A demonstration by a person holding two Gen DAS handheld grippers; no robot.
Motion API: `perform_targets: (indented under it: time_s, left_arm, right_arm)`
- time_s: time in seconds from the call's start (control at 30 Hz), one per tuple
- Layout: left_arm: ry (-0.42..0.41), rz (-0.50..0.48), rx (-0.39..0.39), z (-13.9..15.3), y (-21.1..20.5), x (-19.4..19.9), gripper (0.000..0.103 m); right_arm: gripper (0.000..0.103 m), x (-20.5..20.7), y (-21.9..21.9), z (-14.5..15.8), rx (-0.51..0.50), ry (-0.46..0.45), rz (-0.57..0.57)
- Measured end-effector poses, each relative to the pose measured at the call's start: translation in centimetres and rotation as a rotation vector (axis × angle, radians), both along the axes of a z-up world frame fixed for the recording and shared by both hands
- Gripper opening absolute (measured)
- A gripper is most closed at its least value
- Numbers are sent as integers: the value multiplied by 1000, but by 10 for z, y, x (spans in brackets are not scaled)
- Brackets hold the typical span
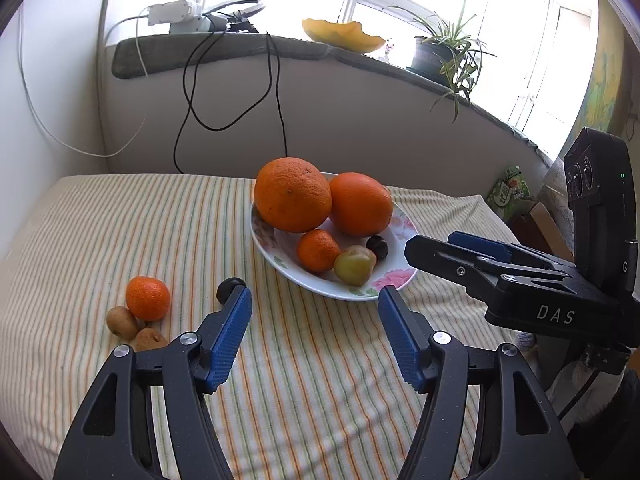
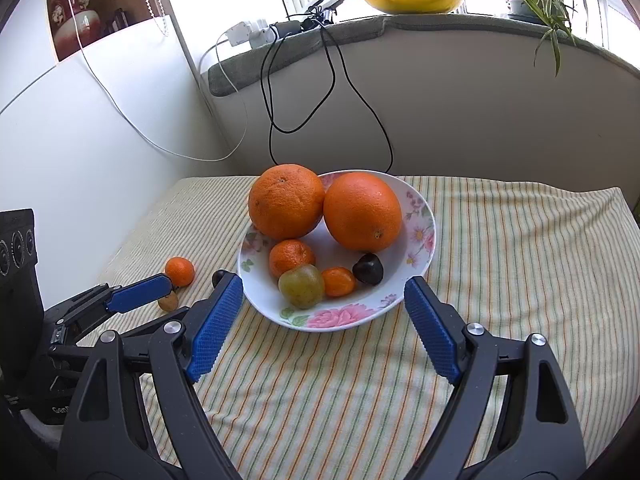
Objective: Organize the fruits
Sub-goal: 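Withdraw both tools from the plate back toward the kiwis and plum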
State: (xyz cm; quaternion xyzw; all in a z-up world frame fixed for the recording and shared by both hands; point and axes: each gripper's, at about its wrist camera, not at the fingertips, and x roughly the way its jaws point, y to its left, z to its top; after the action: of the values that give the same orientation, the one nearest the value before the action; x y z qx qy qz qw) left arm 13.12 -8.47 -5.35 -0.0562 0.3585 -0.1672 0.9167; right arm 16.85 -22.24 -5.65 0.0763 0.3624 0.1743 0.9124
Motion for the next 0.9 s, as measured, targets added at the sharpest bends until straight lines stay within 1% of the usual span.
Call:
perform_targets:
  time_s: [0.03,0.13,0.17,0.2,0.27,0.57,0.9]
  left_arm:
    - [-2,4,0,0,2,-1,69]
    - [-6,16,-2,1,9,-4,70]
    - [-7,20,-1,2,11,-5,70]
    - [-9,23,0,2,14,-6,70]
    - [-9,34,3,2,19,-8,70]
    - [11,102,17,-6,57,-17,71]
    - [40,193,4,-23,109,-27,71]
  right_arm:
    - [85,-1,2,0,0,0,3]
    - [86,-5,7,2,-6,-2,11]
    - [87,-6,10,2,-9,-3,15]
    - [91,-7,12,2,-11,-4,18]
    - [94,-10,17,3,-14,-13,24]
    - [95,-21,42,3,-48,-29,70]
    - [95,-28,66,-7,-60,-5,129]
